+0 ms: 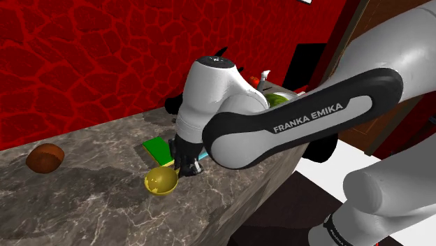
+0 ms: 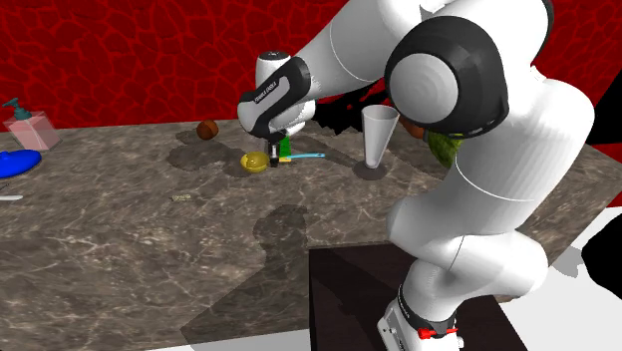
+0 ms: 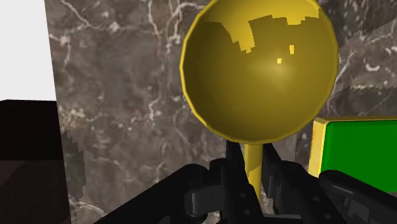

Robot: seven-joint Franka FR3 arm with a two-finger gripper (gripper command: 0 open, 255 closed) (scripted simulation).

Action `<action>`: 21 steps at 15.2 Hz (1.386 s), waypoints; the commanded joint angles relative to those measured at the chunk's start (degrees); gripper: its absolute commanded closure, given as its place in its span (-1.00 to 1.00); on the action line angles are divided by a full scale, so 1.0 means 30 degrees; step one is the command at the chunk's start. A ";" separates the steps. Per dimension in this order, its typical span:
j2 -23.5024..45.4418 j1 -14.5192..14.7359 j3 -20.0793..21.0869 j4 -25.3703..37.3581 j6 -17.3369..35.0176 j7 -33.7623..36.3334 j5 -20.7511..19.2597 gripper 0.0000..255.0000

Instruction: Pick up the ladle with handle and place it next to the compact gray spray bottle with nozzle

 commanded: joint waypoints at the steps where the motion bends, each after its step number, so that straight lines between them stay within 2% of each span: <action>1: -0.0557 0.0675 -0.0833 0.0275 -0.0645 -0.0522 0.0668 1.00; 9: -0.2115 0.2121 -0.2887 0.1451 -0.3014 -0.1533 0.1974 1.00; 21: -0.3402 0.2956 -0.4743 0.3626 -0.6324 -0.2056 0.2517 1.00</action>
